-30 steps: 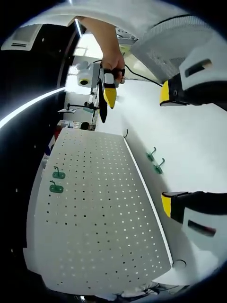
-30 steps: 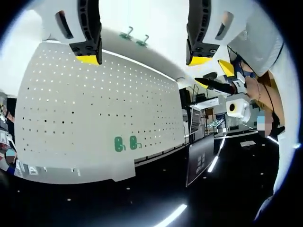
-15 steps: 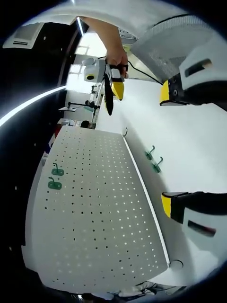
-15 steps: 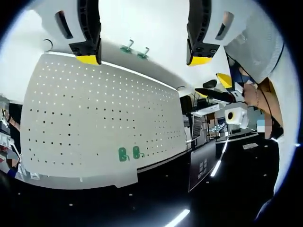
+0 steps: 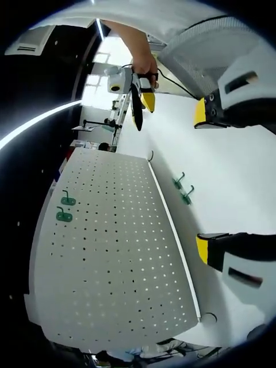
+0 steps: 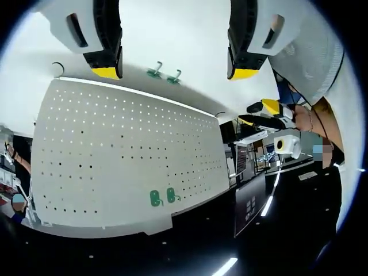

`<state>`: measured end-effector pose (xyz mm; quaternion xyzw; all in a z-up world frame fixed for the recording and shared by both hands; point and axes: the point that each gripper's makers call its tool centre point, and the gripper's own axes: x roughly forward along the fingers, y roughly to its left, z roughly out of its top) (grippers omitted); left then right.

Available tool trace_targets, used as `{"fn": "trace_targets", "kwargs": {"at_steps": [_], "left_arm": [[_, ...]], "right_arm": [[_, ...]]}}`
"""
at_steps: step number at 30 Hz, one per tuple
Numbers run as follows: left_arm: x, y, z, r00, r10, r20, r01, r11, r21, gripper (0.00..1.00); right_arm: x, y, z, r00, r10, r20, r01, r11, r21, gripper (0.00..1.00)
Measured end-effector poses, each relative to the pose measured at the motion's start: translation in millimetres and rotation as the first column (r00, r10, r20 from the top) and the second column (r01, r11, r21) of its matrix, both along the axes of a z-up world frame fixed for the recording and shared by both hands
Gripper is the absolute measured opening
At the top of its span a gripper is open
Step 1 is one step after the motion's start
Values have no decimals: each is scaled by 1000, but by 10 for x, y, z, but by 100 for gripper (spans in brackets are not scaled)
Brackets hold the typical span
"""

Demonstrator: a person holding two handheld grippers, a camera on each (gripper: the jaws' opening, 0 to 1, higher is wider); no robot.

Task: Insert the hook assembly into the mounting plate slot until the hook locks in place.

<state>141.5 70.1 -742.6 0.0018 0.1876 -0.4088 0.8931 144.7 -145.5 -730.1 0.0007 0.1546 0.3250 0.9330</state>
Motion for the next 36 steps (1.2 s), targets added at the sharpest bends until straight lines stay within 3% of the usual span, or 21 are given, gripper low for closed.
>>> {"fn": "trace_targets", "kwargs": {"at_steps": [20, 36], "left_arm": [[-41, 48, -61, 1000, 6, -14, -6, 1000, 6, 76], [-13, 16, -59, 1000, -15, -10, 15, 1000, 20, 76]], "right_arm": [[-145, -56, -179, 998, 9, -58, -11, 1000, -29, 73], [-143, -36, -160, 998, 11, -57, -13, 1000, -27, 73]]}}
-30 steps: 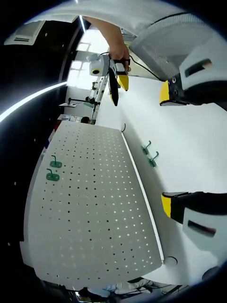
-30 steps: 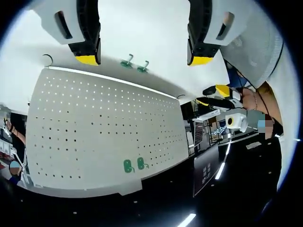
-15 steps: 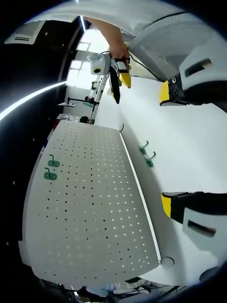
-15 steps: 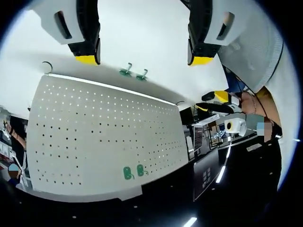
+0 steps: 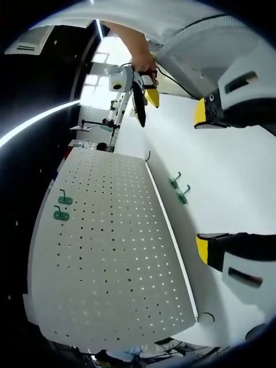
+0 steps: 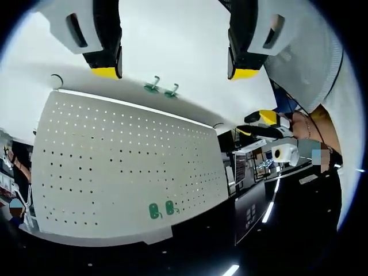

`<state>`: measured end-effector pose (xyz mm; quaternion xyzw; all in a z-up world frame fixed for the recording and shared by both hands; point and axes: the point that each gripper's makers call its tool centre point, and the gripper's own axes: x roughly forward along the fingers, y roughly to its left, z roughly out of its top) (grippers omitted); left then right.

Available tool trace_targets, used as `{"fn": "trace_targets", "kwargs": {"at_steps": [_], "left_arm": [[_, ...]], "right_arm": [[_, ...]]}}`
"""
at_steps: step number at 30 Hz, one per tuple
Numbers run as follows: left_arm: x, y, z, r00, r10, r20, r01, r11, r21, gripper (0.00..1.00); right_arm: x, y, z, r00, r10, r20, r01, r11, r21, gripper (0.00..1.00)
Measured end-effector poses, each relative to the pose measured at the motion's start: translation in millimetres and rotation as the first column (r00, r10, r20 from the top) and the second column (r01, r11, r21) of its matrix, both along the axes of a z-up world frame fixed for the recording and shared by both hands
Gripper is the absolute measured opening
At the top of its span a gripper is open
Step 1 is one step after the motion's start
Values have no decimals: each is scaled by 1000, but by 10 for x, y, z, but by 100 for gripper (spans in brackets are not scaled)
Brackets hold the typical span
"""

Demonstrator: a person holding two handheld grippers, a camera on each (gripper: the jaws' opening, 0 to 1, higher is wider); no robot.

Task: Insert the hook assembly into the mounting plate slot until the hook locks in place.

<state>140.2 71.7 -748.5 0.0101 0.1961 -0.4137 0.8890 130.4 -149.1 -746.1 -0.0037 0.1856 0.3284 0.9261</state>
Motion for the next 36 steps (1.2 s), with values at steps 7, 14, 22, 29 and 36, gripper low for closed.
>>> {"fn": "trace_targets", "kwargs": {"at_steps": [7, 14, 22, 29, 36], "left_arm": [[117, -50, -107, 998, -58, -13, 58, 996, 67, 76], [217, -139, -137, 988, -150, -24, 152, 981, 124, 75], [434, -283, -130, 974, -225, -27, 226, 960, 164, 75], [522, -371, -255, 957, -287, -48, 291, 929, 228, 76], [577, -446, -394, 936, -341, -82, 350, 893, 284, 76]], "right_arm": [[-8, -10, 33, 1000, 1, 1, -1, 1000, -1, 72], [-26, -10, 38, 1000, 4, 2, -4, 1000, -2, 72], [-31, -14, 56, 1000, 4, 5, -4, 1000, 4, 70], [-53, -31, 49, 1000, -1, -1, 1, 1000, -5, 71], [-65, -59, 41, 1000, -13, -9, 13, 1000, -8, 73]]}}
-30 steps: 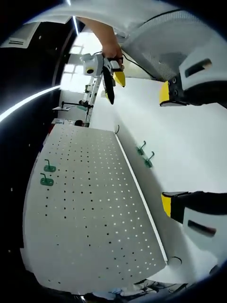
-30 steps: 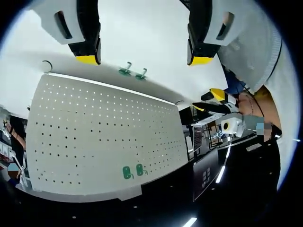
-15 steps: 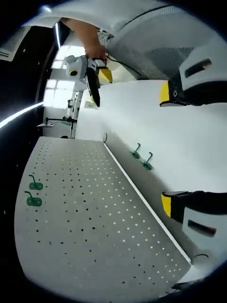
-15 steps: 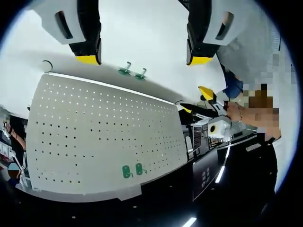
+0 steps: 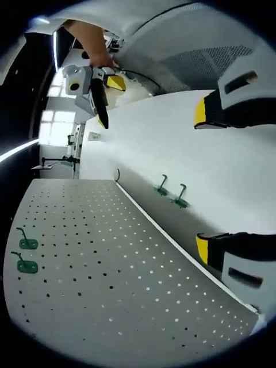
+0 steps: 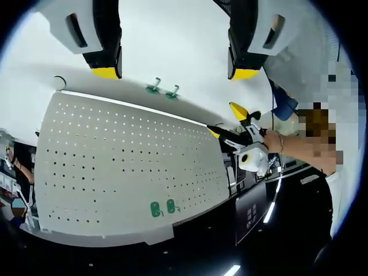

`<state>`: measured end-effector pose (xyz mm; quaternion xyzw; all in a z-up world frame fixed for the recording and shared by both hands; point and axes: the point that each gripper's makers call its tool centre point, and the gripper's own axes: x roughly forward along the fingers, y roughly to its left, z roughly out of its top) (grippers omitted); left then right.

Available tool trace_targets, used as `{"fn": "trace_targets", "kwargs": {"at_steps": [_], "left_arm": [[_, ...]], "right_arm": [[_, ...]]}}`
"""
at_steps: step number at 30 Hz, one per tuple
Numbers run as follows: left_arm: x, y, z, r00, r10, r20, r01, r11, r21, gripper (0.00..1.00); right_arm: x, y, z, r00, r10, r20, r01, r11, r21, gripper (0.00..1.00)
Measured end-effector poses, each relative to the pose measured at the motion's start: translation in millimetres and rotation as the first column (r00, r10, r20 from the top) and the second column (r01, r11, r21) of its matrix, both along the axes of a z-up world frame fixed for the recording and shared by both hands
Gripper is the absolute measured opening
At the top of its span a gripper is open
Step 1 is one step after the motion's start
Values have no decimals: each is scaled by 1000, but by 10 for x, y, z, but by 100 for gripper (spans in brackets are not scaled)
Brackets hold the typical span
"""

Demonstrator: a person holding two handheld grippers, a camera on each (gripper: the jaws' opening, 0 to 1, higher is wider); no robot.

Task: Insert the hook assembly into the mounting plate slot until the hook locks in place.

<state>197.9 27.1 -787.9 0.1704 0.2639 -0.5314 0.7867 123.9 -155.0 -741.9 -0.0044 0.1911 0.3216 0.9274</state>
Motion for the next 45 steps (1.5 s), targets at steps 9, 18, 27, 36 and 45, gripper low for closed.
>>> {"fn": "trace_targets", "kwargs": {"at_steps": [9, 18, 27, 36, 45], "left_arm": [[140, -58, -110, 999, -49, -13, 49, 998, 43, 75], [289, -164, -225, 994, -103, -32, 105, 991, 85, 75], [381, -276, -345, 987, -152, -58, 157, 981, 115, 75], [440, -361, -458, 979, -192, -75, 201, 969, 146, 75], [470, -486, -570, 965, -248, -83, 260, 948, 184, 74]], "right_arm": [[-12, -30, 18, 1000, -10, -5, 10, 1000, -1, 73], [22, -63, 57, 1000, -14, -1, 14, 1000, -19, 75], [4, -91, 19, 999, -15, -35, 14, 999, -34, 70], [-44, -104, -14, 998, -15, -57, 12, 999, -52, 71], [-58, -134, 1, 998, -22, -59, 18, 998, -56, 71]]}}
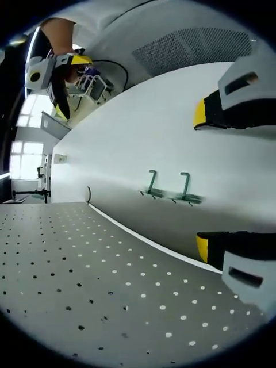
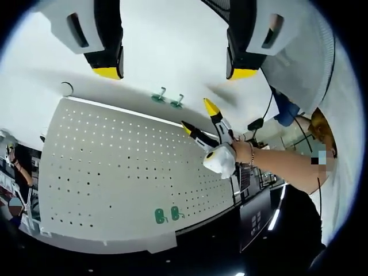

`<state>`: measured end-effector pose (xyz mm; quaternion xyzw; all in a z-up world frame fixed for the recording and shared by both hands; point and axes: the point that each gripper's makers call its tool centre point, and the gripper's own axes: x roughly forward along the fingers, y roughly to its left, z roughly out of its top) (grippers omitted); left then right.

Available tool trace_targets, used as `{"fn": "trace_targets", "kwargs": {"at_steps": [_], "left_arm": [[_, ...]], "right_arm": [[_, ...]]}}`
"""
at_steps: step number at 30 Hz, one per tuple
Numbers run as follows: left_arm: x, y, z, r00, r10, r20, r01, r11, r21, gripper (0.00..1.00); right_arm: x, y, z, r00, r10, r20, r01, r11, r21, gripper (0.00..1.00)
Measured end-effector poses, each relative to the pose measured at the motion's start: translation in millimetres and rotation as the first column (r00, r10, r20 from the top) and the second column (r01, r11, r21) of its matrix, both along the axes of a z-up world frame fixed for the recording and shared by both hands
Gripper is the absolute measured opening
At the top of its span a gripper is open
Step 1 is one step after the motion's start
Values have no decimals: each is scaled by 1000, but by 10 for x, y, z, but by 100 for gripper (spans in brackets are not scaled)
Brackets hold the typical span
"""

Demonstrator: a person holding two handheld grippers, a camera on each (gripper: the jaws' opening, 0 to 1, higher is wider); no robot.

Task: Insert the hook assembly into the mounting plate slot until the hook locks in place.

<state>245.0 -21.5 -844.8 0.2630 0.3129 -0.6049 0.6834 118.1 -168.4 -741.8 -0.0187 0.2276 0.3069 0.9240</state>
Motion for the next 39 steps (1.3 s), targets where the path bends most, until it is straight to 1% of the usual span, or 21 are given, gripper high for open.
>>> {"fn": "trace_targets", "kwargs": {"at_steps": [7, 13, 15, 18, 22, 25, 27, 32, 34, 35, 36, 37, 39], "left_arm": [[8, -78, -67, 999, -48, -2, 48, 998, 31, 74], [33, -91, -166, 997, -70, -13, 71, 996, 59, 74], [67, -73, -189, 997, -73, 4, 73, 995, 73, 73], [64, -63, -212, 997, -73, -11, 74, 994, 76, 71], [53, -32, -301, 996, -81, -31, 83, 991, 101, 70], [41, -40, -334, 996, -86, -38, 90, 990, 109, 68], [56, -42, -355, 996, -84, -33, 88, 989, 118, 67], [76, -69, -357, 996, -84, -27, 87, 990, 114, 65], [87, -69, -360, 996, -84, -11, 85, 989, 122, 63], [88, -62, -371, 996, -93, 11, 91, 987, 130, 61], [80, -67, -368, 995, -98, 12, 96, 988, 123, 61], [85, -74, -365, 997, -79, 4, 78, 990, 115, 61], [103, -76, -358, 998, -70, 8, 68, 991, 112, 59]], "right_arm": [[-20, -22, -4, 1000, -8, -5, 8, 1000, 1, 70], [-40, -47, 9, 1000, -18, -8, 18, 1000, 1, 69], [-42, -65, 19, 1000, -24, -4, 24, 1000, 5, 68], [-51, -89, 36, 1000, -30, 1, 30, 1000, 4, 67], [-63, -114, 38, 999, -41, 1, 41, 999, 7, 65], [-73, -121, 37, 999, -47, 0, 47, 999, 10, 65], [-63, -155, 40, 999, -54, 3, 54, 998, 10, 65], [-30, -247, 80, 997, -79, 9, 79, 997, 22, 64], [-24, -274, 75, 996, -84, 7, 84, 996, 22, 63], [-18, -297, 77, 996, -91, 6, 91, 995, 27, 62], [-13, -305, 85, 995, -98, 6, 98, 995, 34, 62], [-9, -314, 89, 995, -104, 6, 104, 994, 41, 62], [-8, -316, 82, 995, -105, 4, 104, 994, 40, 61]]}}
